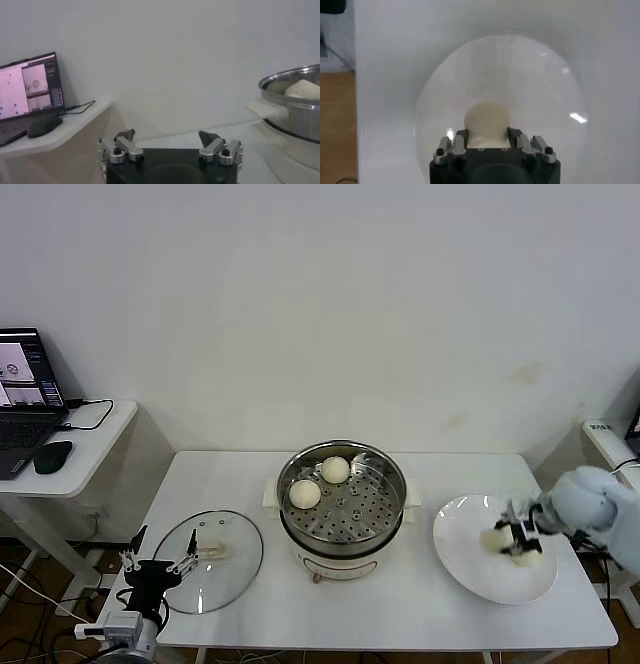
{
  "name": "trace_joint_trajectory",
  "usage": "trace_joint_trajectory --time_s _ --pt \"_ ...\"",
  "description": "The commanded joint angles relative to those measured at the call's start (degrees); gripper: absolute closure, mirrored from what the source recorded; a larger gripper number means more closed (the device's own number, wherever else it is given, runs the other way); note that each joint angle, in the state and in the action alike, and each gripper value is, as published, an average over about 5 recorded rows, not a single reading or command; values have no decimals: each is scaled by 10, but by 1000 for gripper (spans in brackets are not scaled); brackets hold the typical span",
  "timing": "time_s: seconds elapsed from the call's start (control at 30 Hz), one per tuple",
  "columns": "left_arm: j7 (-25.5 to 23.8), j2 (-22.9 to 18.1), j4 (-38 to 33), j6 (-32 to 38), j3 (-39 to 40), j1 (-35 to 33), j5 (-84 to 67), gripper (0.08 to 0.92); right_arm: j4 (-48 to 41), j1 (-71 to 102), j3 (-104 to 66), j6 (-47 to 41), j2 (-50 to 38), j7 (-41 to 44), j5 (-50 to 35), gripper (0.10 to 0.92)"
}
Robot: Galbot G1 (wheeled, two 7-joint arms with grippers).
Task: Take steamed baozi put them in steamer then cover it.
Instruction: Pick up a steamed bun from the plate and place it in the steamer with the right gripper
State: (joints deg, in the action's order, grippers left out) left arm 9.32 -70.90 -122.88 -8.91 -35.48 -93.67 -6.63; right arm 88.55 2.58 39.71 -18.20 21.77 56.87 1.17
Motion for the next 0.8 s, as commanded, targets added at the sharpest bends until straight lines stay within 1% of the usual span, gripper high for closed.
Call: trace_joint_trajectory --time_s 0.03,0.23,0.47,0.63,0.8 --pt "0 2 -1 -1 -1 0 -1 177 -6 -201 57 -5 25 9 -80 507" --pt "0 3 -1 -1 -1 4 -2 177 -3 -354 164 -7 108 -14 -134 508" --pt "0 0 -1 0 -4 5 -1 177 13 -376 225 14 240 -47 -198 508" --pt "0 -4 -7 0 -10 -2 -1 177 11 -358 264 72 292 -43 -191 507" --pt "1 -9 -10 1 -16 -4 -1 177 9 -345 310 139 317 -32 -134 508"
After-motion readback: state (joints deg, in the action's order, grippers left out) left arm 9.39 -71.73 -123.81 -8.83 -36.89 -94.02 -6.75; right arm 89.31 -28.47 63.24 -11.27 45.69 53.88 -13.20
